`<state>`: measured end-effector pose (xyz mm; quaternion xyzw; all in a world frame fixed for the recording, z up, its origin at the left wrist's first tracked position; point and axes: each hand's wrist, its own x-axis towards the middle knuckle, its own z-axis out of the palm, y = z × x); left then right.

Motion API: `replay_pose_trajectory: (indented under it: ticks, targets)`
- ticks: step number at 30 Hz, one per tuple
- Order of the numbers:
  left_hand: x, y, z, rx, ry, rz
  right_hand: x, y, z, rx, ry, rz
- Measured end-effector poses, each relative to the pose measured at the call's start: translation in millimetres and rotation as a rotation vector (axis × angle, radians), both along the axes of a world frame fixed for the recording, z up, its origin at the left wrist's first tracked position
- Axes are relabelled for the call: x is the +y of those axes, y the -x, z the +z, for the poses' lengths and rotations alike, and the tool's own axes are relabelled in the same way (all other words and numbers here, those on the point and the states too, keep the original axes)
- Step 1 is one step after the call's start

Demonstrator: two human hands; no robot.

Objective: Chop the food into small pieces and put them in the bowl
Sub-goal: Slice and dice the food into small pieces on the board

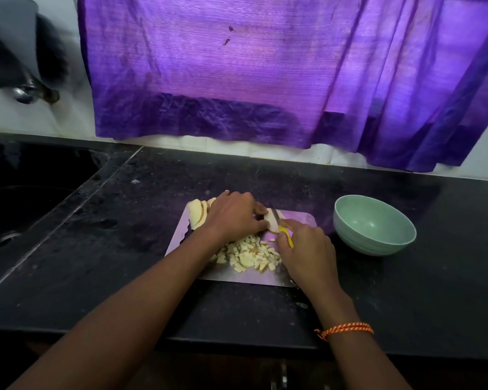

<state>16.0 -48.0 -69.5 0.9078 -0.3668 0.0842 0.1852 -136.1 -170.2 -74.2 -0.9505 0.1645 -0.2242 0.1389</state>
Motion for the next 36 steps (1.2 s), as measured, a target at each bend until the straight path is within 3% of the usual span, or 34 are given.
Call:
replay_pose_trajectory:
  ticks: [16, 36]
  targets:
    - [-2.1, 5.0, 1.5, -0.003, -0.024, 0.026, 3.7, 2.2, 7.0, 0.072, 0.024, 0.053]
    - [-3.0, 6.9, 5.1, 0.039, -0.042, 0.037, 3.3, 74.9, -10.8, 0.017, -0.027, 0.000]
